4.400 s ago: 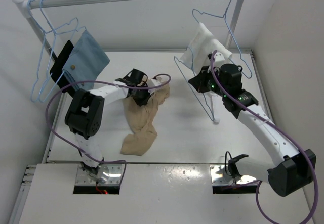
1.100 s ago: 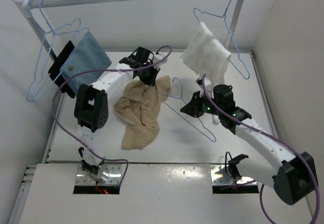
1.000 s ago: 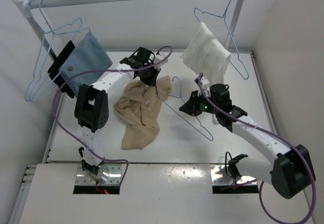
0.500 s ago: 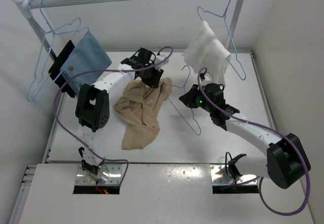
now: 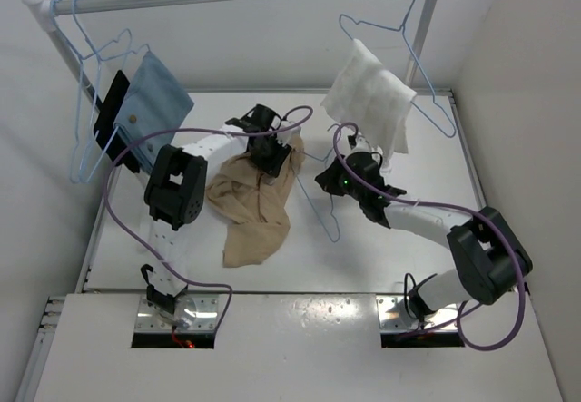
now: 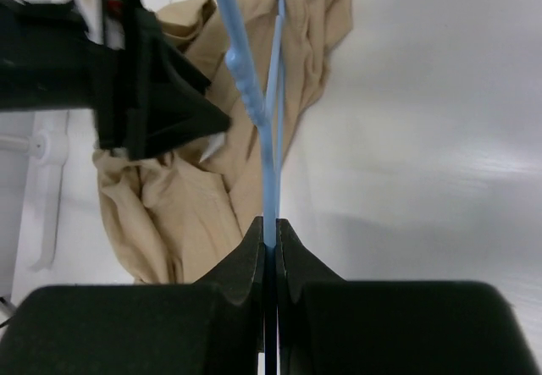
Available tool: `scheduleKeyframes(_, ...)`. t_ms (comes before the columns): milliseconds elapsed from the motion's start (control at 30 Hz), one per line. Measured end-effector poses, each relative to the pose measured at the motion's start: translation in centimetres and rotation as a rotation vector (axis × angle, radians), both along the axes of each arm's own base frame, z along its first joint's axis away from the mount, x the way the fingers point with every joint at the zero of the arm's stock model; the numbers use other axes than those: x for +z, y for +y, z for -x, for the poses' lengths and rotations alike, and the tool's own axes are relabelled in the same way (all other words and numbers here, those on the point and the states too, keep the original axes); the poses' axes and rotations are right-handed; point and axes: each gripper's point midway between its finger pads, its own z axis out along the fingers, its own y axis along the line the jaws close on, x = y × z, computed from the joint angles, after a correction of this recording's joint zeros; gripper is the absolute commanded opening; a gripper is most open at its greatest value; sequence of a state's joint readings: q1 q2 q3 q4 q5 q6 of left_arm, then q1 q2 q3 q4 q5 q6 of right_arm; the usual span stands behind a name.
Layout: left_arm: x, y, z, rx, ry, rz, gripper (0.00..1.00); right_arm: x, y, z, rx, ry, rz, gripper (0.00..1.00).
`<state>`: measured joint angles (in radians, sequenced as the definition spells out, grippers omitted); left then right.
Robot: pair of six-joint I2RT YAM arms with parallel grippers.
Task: Place the t-shirt on the hanger
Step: Place tshirt on hanger
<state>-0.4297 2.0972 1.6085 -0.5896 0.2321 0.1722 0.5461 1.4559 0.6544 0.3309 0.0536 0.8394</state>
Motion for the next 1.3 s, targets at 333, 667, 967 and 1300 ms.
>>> scheduleKeyframes(333,-1.8,0.3,1.6,-0.048,0.036,-0.008,0.00,0.8,2.1,-0.8,0.030,-0.015,-0.011,0.00)
scheduleKeyframes(667,1.9,-1.4,2.7,-0.090,0.050,0.107,0.00,2.1,4.4,-1.3,0.079,-0.038,-0.020,0.00)
scheduleKeyframes(967,6.2,-2.5,2.4,-0.094,0.009,0.183,0.00,4.0,4.1,0.5,0.100,-0.081,0.025,0.00)
scheduleKeyframes(1300,7.6,-2.0,1.7,-0.069,-0.034,0.158,0.00,6.1,3.4,2.8,0.150,-0.132,0.077,0.00)
